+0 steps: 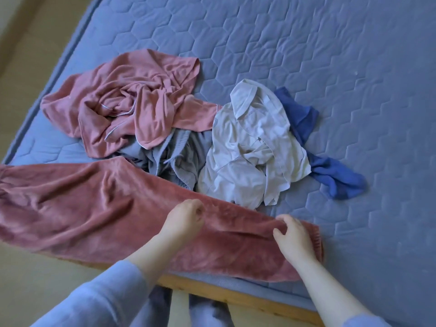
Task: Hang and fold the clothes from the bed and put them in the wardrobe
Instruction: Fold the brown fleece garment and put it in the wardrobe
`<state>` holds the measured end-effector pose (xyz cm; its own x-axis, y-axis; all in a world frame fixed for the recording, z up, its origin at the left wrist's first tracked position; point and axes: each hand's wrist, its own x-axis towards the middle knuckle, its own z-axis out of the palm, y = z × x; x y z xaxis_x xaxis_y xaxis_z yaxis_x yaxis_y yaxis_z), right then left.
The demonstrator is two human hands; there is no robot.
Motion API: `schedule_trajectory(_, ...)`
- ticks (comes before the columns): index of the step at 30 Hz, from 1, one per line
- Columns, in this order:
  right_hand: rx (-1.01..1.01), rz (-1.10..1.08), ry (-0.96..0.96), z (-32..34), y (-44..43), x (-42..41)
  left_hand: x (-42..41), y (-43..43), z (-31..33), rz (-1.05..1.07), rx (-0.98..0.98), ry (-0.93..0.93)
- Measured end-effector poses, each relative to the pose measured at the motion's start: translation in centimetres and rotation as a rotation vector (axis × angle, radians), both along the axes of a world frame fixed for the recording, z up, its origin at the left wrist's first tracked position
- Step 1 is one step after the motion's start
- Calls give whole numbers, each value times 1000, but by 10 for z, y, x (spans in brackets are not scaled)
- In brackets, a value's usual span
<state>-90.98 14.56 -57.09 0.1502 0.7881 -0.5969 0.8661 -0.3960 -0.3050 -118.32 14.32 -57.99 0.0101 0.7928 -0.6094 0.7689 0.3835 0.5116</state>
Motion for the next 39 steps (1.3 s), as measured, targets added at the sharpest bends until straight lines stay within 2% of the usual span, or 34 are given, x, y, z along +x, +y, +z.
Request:
schedule_trajectory(6,-17,147,-33,-36,-5,10,18,15,-26,-164,48,127)
schedule_trajectory(13,-151,370,-252,-68,1,30,30,30,-44,-364,25,395)
schedule_trajectory(15,-128,437,-332,-70,2,34,31,34,-45,-368,50,438)
schedule_trajectory(21,80,414,-322,-55,-13,43,24,25,-41,-326,161,373)
schedule_trajectory(24,93,397,-279,-37,-27,43,17,13,-33,-341,207,309)
schedule_trajectory(27,95,383,-239,-20,-45,40,10,-1,-25,-408,145,310)
schedule_trajectory(31,-50,381,-92,-11,-73,35,2,-22,-23,-539,-62,355)
schedule_trajectory(35,-402,225,133,-14,-92,30,0,-31,-29,-488,-240,267)
schedule_trajectory(36,-386,213,137,-17,-93,29,1,-30,-30,-452,-227,245)
schedule_trajectory(39,-157,205,23,-29,-87,30,-1,-22,-33,-351,-30,220)
